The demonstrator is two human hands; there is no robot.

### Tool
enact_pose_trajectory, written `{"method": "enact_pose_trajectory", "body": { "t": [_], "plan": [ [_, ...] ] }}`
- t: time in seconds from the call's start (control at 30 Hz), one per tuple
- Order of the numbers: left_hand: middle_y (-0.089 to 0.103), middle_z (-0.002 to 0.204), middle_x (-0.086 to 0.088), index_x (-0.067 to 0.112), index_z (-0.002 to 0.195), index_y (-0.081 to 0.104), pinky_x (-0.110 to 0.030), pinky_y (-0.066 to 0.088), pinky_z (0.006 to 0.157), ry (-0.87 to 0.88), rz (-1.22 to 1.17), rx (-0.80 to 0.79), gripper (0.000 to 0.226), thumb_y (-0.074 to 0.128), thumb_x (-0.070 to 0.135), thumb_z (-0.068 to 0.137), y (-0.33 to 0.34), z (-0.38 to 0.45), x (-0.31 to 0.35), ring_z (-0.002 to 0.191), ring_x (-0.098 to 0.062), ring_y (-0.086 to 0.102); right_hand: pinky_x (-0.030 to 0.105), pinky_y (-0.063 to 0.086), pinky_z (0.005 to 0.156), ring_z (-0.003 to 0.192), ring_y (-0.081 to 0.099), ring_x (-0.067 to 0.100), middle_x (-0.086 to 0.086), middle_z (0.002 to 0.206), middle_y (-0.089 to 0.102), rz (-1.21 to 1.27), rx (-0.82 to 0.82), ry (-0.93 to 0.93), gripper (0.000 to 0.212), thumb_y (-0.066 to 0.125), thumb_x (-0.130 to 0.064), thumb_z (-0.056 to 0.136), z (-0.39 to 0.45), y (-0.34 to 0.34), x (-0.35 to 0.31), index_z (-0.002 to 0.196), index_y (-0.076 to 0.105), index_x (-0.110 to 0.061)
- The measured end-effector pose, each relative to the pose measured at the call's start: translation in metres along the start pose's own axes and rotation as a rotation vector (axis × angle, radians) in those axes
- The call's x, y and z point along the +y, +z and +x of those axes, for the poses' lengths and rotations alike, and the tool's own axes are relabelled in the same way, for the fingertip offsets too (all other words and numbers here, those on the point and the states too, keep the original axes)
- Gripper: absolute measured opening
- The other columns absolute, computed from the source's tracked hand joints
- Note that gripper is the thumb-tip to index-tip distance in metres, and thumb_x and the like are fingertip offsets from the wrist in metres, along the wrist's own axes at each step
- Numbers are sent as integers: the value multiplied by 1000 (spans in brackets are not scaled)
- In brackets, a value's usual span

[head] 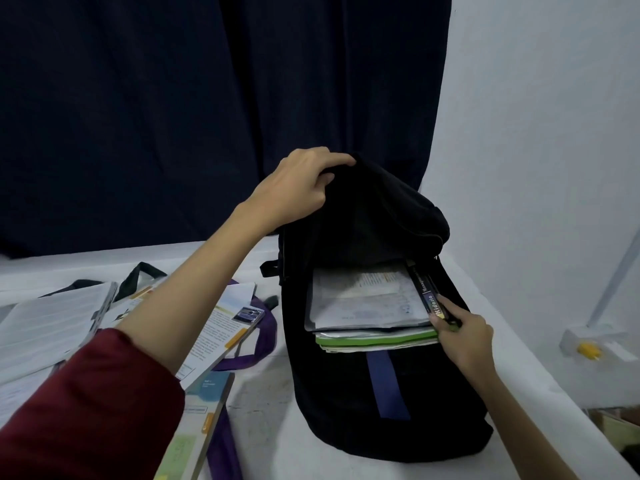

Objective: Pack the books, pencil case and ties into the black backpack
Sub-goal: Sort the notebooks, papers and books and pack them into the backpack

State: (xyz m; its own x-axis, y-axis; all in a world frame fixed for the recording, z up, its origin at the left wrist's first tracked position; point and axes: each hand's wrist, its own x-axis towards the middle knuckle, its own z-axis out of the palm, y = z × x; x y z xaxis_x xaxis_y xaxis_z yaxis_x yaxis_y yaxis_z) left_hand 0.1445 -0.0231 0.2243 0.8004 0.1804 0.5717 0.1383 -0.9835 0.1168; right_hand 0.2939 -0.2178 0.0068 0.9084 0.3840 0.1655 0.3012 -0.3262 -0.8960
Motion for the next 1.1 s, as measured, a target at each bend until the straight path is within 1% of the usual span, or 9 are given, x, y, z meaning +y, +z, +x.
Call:
{"method": "enact_pose_trajectory", "body": {
  "t": [0.2,0.33,0.4,0.5,0.63,0.73,0.83,1.03,1.1],
  "plan": [
    [48,96,11,21,132,54,-22,35,81,-24,-21,2,42,44,3,95,6,-5,6,88,-8,44,21,38,86,98,61,32,18,106,69,4,64,-24,35,57,-7,92,-3,5,0,126,60,-11],
    [47,95,12,23,130,56,-22,36,82,-80,-66,-34,41,46,4,95,15,-20,3,86,-7,44,26,46,85,97,62,31,16,105,67,158,402,-294,25,54,-9,88,-13,-5,-31,107,67,-1],
    [51,97,13,25,125,60,-23,38,86,-116,-133,-81,39,50,5,93,23,-33,-4,89,-6,47,23,49,83,94,61,26,16,102,65,210,477,-503,22,53,-4,86,-16,-6,-56,103,65,3],
    [59,104,16,28,117,65,-23,40,93,-186,-257,-274,31,59,12,91,29,-61,-20,102,-6,53,28,46,88,97,56,23,13,102,65,168,446,-716,18,54,0,85,-25,8,-95,99,65,2],
    [69,111,10,19,116,68,-16,47,85,-412,-673,-416,25,60,20,92,16,-115,-52,101,-5,63,6,33,91,97,52,15,5,95,66,102,203,-814,16,56,-8,83,-45,57,-129,92,68,-4],
    [65,119,12,26,120,64,-15,46,83,-655,-725,-259,29,53,34,95,-4,-169,-100,106,-5,62,21,40,87,94,54,17,-1,89,66,69,24,-789,14,57,-9,81,-67,107,-150,88,69,-8],
    [61,122,3,24,127,56,-19,44,75,-955,-580,9,33,55,33,95,-21,-244,-172,100,-9,60,19,41,80,92,56,21,-3,87,61,43,-226,-726,11,61,-5,84,-103,166,-176,90,69,-9],
    [43,139,-23,3,136,44,-36,38,97,-1725,-485,797,53,64,14,88,-64,-399,-266,122,-33,47,36,43,85,103,48,21,1,101,66,-88,-667,-800,17,51,-17,91,-187,311,-244,96,66,-13],
    [47,135,-22,0,134,42,-37,43,88,-1855,-651,1026,53,63,14,87,-77,-439,-284,109,-32,53,37,43,89,108,48,21,1,107,65,-136,-763,-763,20,49,-18,91,-210,360,-263,103,65,-15]
  ]
}}
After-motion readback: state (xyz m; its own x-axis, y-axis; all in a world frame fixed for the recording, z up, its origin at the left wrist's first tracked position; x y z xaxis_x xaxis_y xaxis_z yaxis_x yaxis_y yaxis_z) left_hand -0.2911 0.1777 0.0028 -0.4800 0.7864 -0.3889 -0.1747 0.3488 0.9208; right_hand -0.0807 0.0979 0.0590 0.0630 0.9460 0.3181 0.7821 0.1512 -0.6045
